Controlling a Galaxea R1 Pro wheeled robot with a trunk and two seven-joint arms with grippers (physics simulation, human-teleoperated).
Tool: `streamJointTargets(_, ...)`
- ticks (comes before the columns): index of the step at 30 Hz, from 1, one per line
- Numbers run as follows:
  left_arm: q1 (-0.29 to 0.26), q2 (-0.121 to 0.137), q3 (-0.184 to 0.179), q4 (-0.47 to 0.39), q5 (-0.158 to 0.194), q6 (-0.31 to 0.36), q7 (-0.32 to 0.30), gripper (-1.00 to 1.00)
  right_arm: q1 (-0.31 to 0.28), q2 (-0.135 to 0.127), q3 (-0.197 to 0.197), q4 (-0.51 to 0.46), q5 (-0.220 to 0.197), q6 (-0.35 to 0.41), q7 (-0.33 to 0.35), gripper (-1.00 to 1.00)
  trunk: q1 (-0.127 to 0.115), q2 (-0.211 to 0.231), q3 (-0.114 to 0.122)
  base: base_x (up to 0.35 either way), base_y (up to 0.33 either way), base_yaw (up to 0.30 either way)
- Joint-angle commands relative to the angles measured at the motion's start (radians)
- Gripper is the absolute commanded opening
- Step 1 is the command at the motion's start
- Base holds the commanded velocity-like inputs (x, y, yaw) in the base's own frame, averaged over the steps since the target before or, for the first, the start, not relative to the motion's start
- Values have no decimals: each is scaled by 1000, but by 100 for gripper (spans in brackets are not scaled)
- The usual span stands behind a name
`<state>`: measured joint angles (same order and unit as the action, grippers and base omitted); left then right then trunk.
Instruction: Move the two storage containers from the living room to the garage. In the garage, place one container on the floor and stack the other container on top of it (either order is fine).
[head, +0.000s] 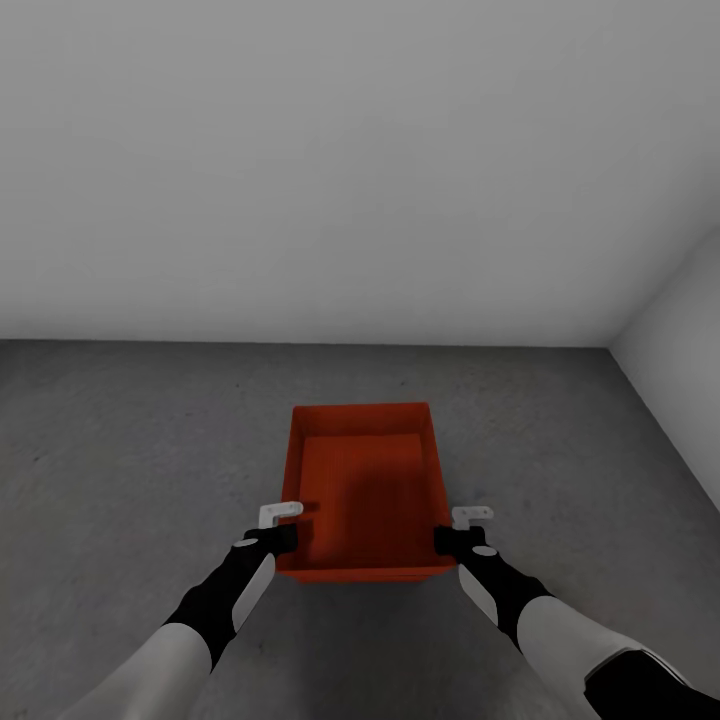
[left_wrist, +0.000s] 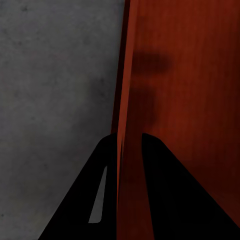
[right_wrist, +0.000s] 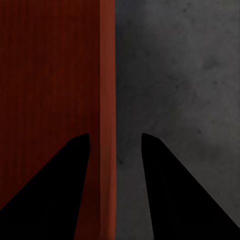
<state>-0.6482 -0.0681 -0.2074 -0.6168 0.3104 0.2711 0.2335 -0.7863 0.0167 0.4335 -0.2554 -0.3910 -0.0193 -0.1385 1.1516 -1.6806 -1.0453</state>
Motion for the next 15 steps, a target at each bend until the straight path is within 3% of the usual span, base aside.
streamJointTargets(1, -1, 2, 60, -4, -24, 7, 17, -100, -1, -4, -18, 14, -13, -4, -18, -100, 4, -8, -4, 0, 0, 0)
streamJointTargets(5, -1, 2, 60, -4, -24, 7, 17, -100, -1, -4, -18, 14, -13, -4, -18, -100, 19, -36, -16, 0, 0, 0)
streamJointTargets(15, -1, 2, 62, -5, -24, 7, 17, -100, -1, -4, -18, 13, -13, -4, -17, -100, 19, -36, -16, 0, 0, 0)
